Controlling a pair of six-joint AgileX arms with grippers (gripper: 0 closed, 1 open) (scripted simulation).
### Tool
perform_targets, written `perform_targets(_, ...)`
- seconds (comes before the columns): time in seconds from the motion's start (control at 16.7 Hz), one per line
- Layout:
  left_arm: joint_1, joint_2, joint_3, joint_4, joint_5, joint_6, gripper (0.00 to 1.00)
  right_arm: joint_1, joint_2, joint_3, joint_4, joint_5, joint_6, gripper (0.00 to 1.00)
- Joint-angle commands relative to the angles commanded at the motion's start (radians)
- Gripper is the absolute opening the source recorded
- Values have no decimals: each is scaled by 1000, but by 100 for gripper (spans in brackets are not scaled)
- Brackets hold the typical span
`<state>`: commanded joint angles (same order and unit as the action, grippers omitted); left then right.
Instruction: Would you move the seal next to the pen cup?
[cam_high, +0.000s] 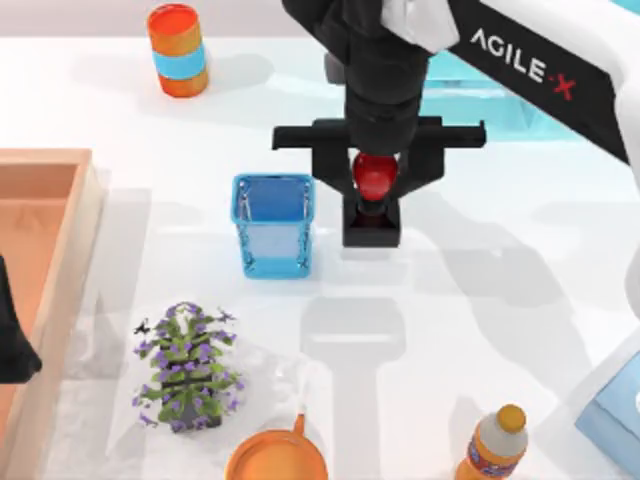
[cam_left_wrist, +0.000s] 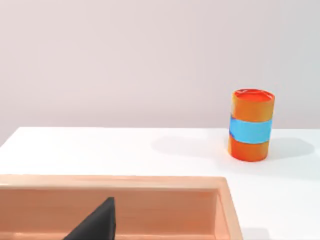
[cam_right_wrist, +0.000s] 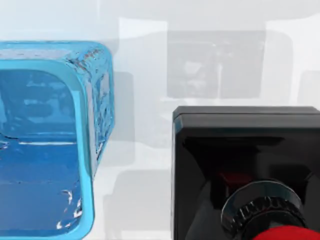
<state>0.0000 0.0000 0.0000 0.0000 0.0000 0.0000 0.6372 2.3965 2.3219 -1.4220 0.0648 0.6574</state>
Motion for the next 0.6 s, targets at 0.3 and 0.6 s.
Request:
perform_targets(0.3,0,0,0,0,0,0,100,0,0,0,0,0,0,30)
perform_targets(0.6,0,0,0,0,0,0,100,0,0,0,0,0,0,68)
